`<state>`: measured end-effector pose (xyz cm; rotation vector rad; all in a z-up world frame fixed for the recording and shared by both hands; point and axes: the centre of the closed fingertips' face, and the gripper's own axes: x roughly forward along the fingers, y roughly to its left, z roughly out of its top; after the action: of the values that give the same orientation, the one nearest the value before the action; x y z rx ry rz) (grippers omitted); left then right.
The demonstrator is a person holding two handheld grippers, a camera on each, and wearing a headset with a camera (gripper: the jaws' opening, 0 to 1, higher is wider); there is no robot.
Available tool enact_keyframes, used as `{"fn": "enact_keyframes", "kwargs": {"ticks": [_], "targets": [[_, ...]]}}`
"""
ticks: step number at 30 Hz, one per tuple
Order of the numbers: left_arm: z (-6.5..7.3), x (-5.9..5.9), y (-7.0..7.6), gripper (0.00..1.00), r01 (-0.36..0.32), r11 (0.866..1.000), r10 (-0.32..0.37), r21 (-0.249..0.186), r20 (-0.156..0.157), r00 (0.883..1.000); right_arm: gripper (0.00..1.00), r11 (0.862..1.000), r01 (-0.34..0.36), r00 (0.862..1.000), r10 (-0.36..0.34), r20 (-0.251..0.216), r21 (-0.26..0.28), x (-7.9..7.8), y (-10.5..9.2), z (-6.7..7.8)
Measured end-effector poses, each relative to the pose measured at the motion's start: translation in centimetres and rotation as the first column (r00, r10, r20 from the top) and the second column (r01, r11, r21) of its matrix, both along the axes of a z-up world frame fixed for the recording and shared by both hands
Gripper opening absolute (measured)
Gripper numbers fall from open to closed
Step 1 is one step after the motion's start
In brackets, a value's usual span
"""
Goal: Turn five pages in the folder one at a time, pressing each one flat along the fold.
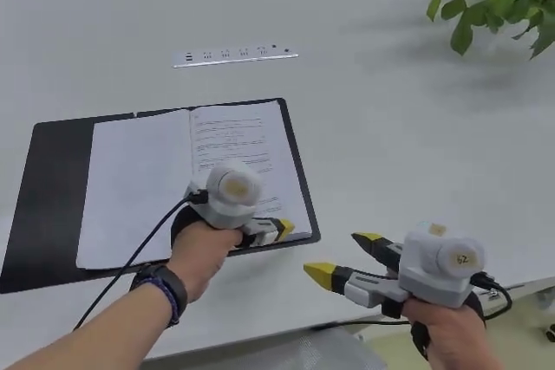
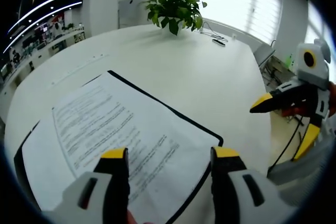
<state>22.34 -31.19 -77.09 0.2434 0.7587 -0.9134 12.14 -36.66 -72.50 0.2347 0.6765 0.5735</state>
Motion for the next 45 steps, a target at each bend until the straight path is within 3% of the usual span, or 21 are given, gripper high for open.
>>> {"fn": "enact_keyframes", "kwargs": {"ticks": [5, 6, 7, 18, 25, 28, 34, 37, 40, 45], "targets": [[-1.3, -0.2, 0.1, 0.63, 0.025, 0.998, -0.025, 0.053, 0.011, 1.0, 0.67, 1.0, 0.004, 1.0, -0.004, -0.002, 0.004, 0.0, -0.2, -0.1], [-1.4, -0.1, 0.2, 0.62, 0.039, 0.996, -0.043, 0.075, 0.041, 0.998, 0.67, 1.0, 0.004, 1.0, -0.004, -0.003, 0.004, 0.1, -0.3, -0.2], [-1.4, -0.2, 0.2, 0.62, 0.045, 0.995, -0.05, 0.089, 0.053, 0.997, 0.67, 1.0, 0.003, 1.0, -0.003, -0.005, 0.004, 0.1, -0.3, -0.2], [-1.4, 0.2, 0.6, 0.57, 0.035, 0.997, -0.039, 0.074, 0.053, 0.998, 0.64, 1.0, -0.004, 1.0, 0.004, -0.003, 0.017, 1.4, 0.1, -0.3], [-1.3, 0.6, 0.8, 0.52, 0.031, 0.998, -0.034, 0.063, 0.052, 0.998, 0.61, 0.998, 0.0, 1.0, -0.002, 0.029, 0.058, 4.4, 1.1, 0.3], [-1.3, 0.6, 0.9, 0.51, 0.029, 0.998, -0.032, 0.058, 0.051, 0.998, 0.59, 0.993, 0.03, 0.999, -0.034, 0.036, 0.115, 6.3, 1.6, 0.7], [-1.3, 0.7, 1.0, 0.5, 0.03, 0.998, -0.033, 0.053, 0.053, 0.998, 0.56, 0.985, 0.05, 0.998, -0.055, 0.025, 0.163, 10.9, 2.5, -0.1], [-1.3, 0.7, 1.1, 0.49, 0.026, 0.999, -0.029, 0.047, 0.054, 0.998, 0.54, 0.981, 0.026, 1.0, -0.026, -0.003, 0.192, 12.8, 3.8, -1.1], [-1.2, 0.7, 1.3, 0.47, 0.025, 0.999, -0.028, 0.045, 0.053, 0.998, 0.54, 0.984, 0.01, 1.0, -0.007, -0.018, 0.18, 14.0, 4.3, -1.7], [-1.1, 0.5, 1.7, 0.44, 0.017, 0.999, -0.02, 0.04, 0.052, 0.998, 0.51, 0.977, 0.01, 1.0, -0.005, -0.022, 0.214, 14.5, 4.6, -1.2]]}}
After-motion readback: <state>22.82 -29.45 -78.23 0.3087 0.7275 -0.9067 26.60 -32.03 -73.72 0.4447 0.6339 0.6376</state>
